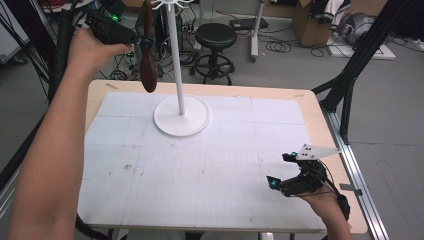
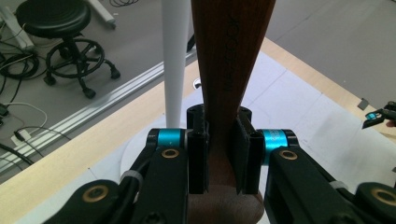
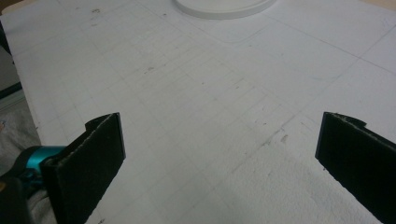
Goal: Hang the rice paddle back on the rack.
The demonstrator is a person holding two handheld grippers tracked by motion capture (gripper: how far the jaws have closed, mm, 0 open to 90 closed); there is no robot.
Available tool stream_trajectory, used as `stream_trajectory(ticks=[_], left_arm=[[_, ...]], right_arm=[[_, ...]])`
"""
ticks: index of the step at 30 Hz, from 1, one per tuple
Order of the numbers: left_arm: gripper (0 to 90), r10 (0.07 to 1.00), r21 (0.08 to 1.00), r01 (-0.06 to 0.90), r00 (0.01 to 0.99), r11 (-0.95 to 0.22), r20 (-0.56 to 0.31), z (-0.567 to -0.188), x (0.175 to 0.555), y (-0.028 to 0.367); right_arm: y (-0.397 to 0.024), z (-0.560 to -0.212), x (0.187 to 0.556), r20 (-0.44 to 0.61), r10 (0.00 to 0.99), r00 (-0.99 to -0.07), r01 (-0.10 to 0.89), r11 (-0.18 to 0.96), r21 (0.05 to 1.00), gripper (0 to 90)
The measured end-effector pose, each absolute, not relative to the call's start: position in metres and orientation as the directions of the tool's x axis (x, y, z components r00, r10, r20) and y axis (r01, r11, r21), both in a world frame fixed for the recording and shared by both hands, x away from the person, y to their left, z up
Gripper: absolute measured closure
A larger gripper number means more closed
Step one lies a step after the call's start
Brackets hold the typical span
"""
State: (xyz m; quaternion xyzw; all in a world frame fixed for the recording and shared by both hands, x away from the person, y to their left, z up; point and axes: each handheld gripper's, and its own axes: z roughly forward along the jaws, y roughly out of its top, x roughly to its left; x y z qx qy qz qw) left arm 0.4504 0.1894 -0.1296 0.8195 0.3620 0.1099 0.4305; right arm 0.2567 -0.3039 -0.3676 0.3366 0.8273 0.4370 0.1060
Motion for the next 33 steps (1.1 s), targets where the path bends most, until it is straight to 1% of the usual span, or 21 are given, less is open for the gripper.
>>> stream_trajectory(ticks=[7,11,23,29,33], left_arm=[[77.8,0.694,0.778,0.499,0.711,-0.381,-0.116,-0.127,0.453,0.183],[77.8,0.708,0.771,0.498,0.701,-0.398,-0.088,-0.124,0.453,0.179],[77.8,0.710,0.757,0.510,0.699,-0.408,-0.088,-0.126,0.454,0.176],[77.8,0.724,0.743,0.519,0.686,-0.423,-0.067,-0.128,0.456,0.174],[77.8,0.724,0.742,0.521,0.687,-0.422,-0.071,-0.130,0.458,0.174]], right_arm=[[-0.305,-0.368,0.256,0.120,0.653,-0.748,0.466,0.388,0.795,0.5],[-0.305,-0.368,0.257,0.119,0.653,-0.748,0.467,0.390,0.794,0.5],[-0.304,-0.368,0.257,0.118,0.651,-0.750,0.465,0.391,0.794,0.5],[-0.304,-0.368,0.257,0.115,0.651,-0.750,0.462,0.390,0.797,0.5],[-0.304,-0.368,0.256,0.117,0.651,-0.750,0.463,0.390,0.796,0.5]])
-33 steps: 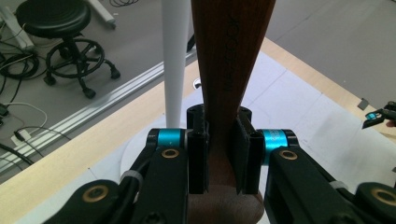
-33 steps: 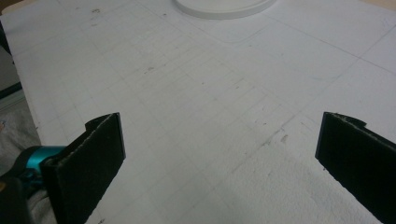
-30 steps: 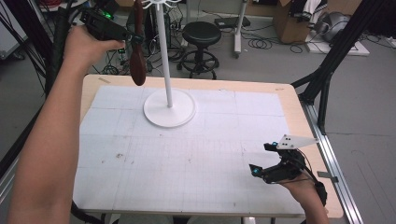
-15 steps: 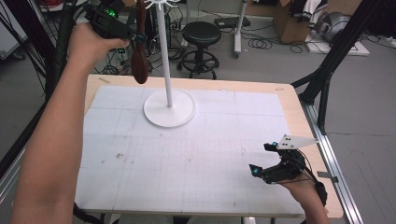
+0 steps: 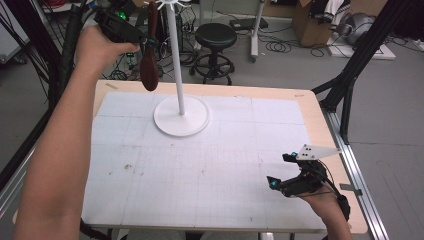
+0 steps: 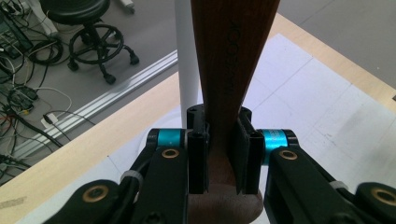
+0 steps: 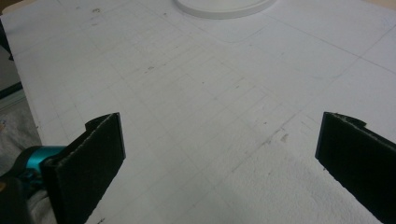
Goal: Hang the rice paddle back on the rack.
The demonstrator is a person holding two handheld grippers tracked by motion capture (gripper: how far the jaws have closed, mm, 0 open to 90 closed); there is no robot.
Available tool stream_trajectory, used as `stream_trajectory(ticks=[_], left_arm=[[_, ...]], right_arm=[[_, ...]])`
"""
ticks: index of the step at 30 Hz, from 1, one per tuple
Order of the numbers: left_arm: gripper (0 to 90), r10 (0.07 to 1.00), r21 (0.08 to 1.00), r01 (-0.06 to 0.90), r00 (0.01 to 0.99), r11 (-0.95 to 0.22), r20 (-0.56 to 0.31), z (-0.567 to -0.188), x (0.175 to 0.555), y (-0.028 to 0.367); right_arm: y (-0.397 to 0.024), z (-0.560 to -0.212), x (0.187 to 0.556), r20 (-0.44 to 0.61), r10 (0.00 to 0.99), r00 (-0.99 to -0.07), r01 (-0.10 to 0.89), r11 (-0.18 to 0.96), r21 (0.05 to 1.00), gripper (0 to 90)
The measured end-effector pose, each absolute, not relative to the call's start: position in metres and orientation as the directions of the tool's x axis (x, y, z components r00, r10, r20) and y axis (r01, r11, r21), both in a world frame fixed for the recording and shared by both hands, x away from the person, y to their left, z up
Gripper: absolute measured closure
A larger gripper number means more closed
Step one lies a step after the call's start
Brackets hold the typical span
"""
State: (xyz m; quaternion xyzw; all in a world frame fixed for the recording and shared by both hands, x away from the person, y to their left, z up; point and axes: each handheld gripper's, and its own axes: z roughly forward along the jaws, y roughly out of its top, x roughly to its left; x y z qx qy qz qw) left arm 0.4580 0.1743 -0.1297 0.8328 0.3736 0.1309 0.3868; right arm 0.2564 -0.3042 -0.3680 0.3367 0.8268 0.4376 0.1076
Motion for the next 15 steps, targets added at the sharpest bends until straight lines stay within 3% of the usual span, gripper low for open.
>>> stream_trajectory(ticks=[15], left_arm=[[77.7,0.724,0.747,0.523,0.685,-0.411,-0.082,-0.1330,0.4628,0.1741]], right_arm=[[-0.3041,-0.3681,0.2562,0.119,0.650,-0.751,0.464,0.390,0.795,0.5]])
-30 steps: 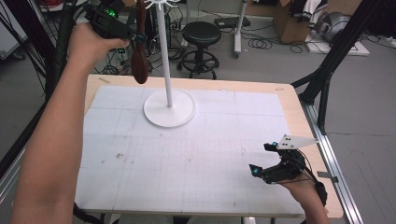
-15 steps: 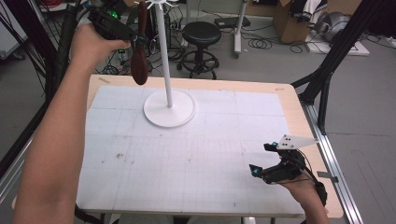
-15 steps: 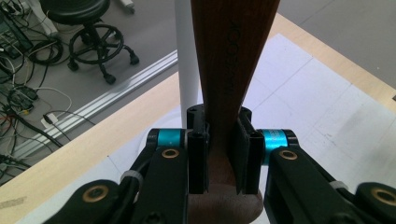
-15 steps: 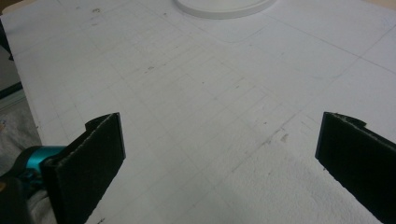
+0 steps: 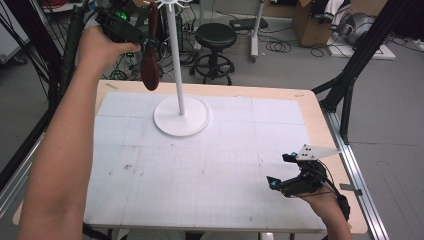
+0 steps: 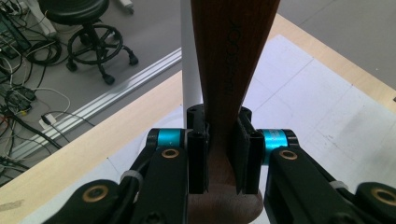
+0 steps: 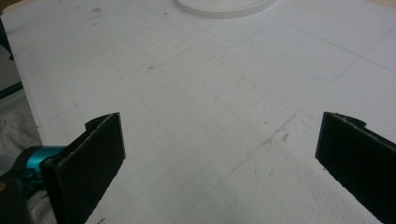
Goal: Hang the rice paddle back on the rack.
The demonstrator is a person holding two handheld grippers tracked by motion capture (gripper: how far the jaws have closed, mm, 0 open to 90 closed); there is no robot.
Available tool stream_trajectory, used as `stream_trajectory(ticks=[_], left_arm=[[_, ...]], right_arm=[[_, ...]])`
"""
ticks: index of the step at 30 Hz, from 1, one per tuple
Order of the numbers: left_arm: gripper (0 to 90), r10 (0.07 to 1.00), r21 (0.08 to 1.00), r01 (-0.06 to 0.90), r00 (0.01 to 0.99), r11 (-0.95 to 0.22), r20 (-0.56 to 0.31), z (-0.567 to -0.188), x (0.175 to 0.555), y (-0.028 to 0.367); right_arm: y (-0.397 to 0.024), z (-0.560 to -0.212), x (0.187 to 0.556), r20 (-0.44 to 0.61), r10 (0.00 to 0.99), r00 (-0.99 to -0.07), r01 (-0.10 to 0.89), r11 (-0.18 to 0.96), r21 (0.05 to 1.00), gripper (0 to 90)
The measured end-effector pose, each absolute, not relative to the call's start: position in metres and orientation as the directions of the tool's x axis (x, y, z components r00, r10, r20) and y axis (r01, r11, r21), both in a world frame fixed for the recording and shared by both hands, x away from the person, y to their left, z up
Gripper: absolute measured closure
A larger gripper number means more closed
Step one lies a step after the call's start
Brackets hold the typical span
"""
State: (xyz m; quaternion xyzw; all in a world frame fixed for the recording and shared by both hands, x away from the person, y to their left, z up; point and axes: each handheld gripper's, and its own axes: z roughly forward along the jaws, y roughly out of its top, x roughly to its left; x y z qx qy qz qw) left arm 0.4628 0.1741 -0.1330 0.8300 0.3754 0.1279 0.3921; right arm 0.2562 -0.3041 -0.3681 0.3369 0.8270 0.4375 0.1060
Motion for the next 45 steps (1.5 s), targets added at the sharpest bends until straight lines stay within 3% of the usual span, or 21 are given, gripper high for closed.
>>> stream_trajectory(ticks=[14,32,34,40,45], left_arm=[[75.8,0.724,0.756,0.514,0.685,-0.405,-0.078,-0.137,0.467,0.173],[55.8,0.692,0.768,0.496,0.715,-0.405,-0.098,-0.144,0.455,0.186],[50.4,0.693,0.754,0.506,0.715,-0.419,-0.095,-0.149,0.452,0.189],[38.9,0.677,0.752,0.490,0.731,-0.440,-0.081,-0.157,0.434,0.195],[34.7,0.659,0.759,0.466,0.749,-0.454,-0.067,-0.162,0.415,0.203]], right_arm=[[-0.305,-0.368,0.256,0.122,0.646,-0.753,0.462,0.389,0.797,0.5],[-0.303,-0.367,0.255,0.120,0.641,-0.758,0.460,0.395,0.795,0.5],[-0.303,-0.367,0.255,0.120,0.640,-0.759,0.459,0.395,0.796,0.5],[-0.300,-0.368,0.256,0.118,0.637,-0.762,0.459,0.402,0.792,0.5],[-0.297,-0.368,0.256,0.114,0.634,-0.765,0.456,0.407,0.791,0.5]])
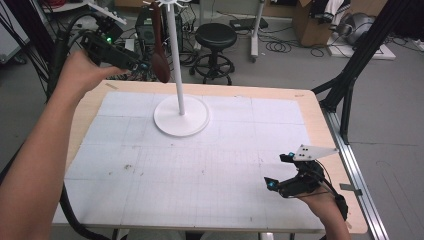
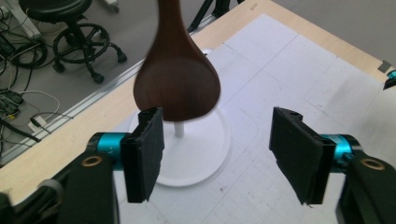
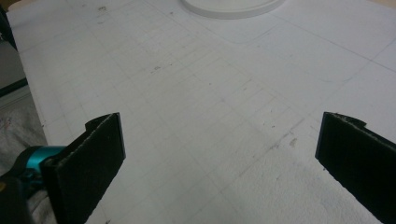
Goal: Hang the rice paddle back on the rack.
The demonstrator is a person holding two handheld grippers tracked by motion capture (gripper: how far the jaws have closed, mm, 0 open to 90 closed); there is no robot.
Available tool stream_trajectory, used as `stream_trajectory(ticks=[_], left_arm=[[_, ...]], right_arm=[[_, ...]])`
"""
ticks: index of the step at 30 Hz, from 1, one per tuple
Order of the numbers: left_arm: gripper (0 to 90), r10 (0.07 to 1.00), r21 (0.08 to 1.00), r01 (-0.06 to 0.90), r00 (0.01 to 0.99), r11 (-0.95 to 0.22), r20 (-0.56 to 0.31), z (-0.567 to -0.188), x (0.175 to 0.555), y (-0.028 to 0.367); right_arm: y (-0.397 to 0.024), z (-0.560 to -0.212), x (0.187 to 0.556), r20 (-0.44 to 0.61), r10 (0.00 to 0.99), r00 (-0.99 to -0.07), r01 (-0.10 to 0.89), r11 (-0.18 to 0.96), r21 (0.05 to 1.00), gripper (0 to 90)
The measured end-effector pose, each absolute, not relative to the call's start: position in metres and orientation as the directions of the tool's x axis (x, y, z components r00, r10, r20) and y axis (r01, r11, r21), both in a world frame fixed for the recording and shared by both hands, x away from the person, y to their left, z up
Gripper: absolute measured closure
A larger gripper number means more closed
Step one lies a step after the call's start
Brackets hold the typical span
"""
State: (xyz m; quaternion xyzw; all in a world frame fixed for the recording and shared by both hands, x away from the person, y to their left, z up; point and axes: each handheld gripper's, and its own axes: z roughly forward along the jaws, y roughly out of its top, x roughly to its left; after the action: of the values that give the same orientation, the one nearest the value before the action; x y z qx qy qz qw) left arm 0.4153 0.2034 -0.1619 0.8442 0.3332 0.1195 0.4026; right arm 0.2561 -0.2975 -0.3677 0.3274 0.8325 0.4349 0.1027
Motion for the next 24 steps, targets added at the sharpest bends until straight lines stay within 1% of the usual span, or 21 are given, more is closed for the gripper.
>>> stream_trajectory(ticks=[3,7,11,12,14,19,24], left_arm=[[27.9,0.660,0.766,0.458,0.749,-0.452,-0.059,-0.165,0.409,0.204],[25.6,0.655,0.758,0.453,0.754,-0.468,-0.046,-0.175,0.398,0.205],[20.0,0.641,0.759,0.441,0.766,-0.479,-0.041,-0.185,0.389,0.207],[17.8,0.633,0.763,0.426,0.773,-0.486,-0.028,-0.189,0.384,0.207],[16.2,0.621,0.762,0.416,0.784,-0.497,-0.023,-0.192,0.380,0.207],[8.1,0.616,0.769,0.408,0.787,-0.492,-0.023,-0.200,0.371,0.207],[4.7,0.595,0.769,0.400,0.803,-0.499,-0.032,-0.207,0.364,0.208]], right_arm=[[-0.296,-0.369,0.257,0.112,0.632,-0.767,0.455,0.412,0.790,0.5],[-0.296,-0.369,0.256,0.115,0.633,-0.766,0.458,0.411,0.788,0.5],[-0.295,-0.369,0.256,0.110,0.631,-0.768,0.454,0.416,0.788,0.5],[-0.295,-0.368,0.257,0.109,0.630,-0.769,0.451,0.414,0.791,0.5],[-0.295,-0.368,0.256,0.109,0.632,-0.767,0.453,0.413,0.790,0.5],[-0.295,-0.369,0.256,0.109,0.632,-0.767,0.454,0.413,0.790,0.5],[-0.295,-0.368,0.256,0.112,0.633,-0.766,0.455,0.411,0.790,0.5]])
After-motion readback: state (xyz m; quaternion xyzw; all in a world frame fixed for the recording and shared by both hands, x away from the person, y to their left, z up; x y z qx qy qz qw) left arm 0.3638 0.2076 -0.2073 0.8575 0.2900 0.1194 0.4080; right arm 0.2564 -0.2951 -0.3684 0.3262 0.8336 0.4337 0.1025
